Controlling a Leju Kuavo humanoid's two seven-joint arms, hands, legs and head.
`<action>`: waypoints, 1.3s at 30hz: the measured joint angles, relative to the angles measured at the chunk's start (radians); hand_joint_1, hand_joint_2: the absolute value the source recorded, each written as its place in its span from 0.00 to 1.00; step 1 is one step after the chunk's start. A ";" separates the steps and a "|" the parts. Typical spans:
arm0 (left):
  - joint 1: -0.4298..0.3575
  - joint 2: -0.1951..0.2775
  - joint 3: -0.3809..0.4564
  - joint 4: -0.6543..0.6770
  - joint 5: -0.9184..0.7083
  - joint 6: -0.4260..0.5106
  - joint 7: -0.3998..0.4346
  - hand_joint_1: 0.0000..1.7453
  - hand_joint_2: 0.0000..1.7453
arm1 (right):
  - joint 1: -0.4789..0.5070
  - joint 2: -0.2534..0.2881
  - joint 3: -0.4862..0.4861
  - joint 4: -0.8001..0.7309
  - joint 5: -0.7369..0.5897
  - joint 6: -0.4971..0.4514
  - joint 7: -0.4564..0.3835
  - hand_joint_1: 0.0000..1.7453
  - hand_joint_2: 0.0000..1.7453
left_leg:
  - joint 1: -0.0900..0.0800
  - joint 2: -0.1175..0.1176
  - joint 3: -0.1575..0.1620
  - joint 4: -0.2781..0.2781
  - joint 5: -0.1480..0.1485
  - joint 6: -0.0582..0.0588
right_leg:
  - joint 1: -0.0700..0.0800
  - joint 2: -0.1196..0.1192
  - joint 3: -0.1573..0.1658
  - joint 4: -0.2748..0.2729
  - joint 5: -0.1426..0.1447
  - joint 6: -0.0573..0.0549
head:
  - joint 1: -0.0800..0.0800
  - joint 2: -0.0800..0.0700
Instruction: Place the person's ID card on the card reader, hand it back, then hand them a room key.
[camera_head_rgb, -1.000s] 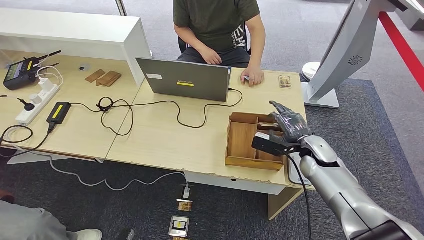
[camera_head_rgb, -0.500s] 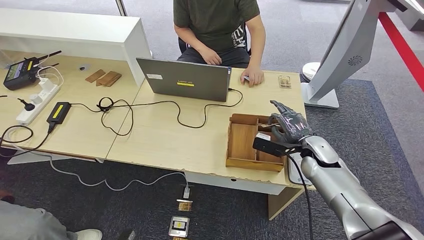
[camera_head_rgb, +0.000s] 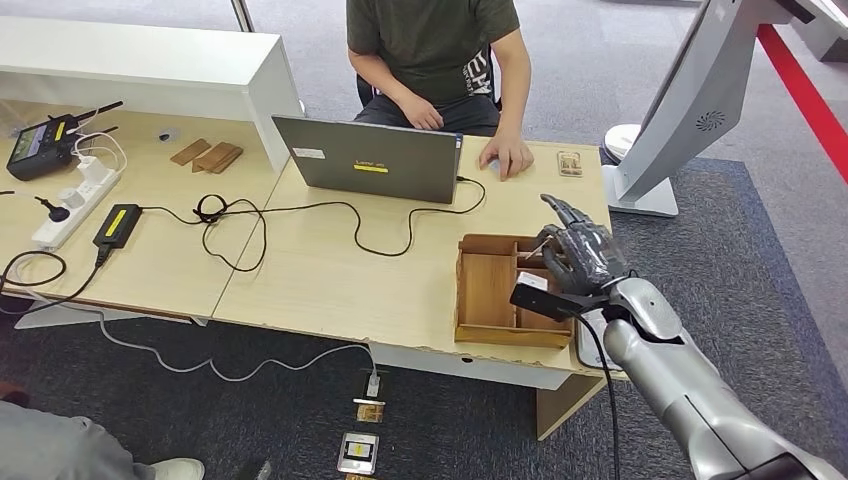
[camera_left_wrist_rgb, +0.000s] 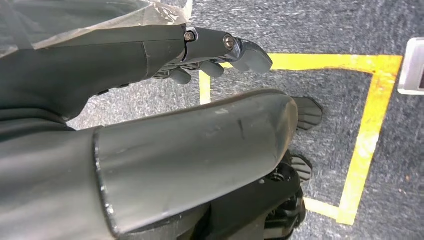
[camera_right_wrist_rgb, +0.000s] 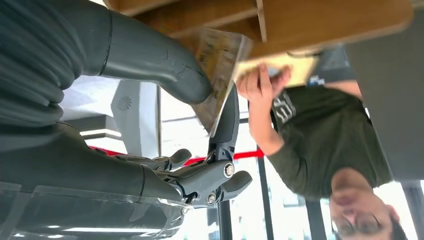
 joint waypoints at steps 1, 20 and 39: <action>0.000 0.000 -0.002 0.000 0.000 -0.005 -0.004 0.00 0.00 | 0.000 -0.004 -0.002 -0.010 -0.009 -0.006 -0.005 1.00 1.00 | 0.000 0.000 0.000 0.000 0.000 0.000 | 0.000 0.000 0.000 0.000 0.000 0.000 | 0.000 0.000; 0.000 0.000 -0.024 0.000 0.001 -0.011 -0.011 0.00 0.00 | -0.006 -0.039 -0.024 -0.107 -0.058 -0.023 -0.029 1.00 1.00 | 0.000 0.000 0.000 0.000 0.000 0.000 | 0.000 0.000 0.000 0.000 0.000 0.000 | 0.000 0.000; -0.006 0.010 -0.059 0.000 -0.033 -0.061 -0.069 0.00 0.00 | -0.146 0.027 -0.008 -0.049 -0.021 -0.046 0.014 1.00 1.00 | 0.000 0.000 0.000 0.000 0.000 0.000 | 0.000 0.000 0.000 0.001 0.000 0.000 | 0.000 0.000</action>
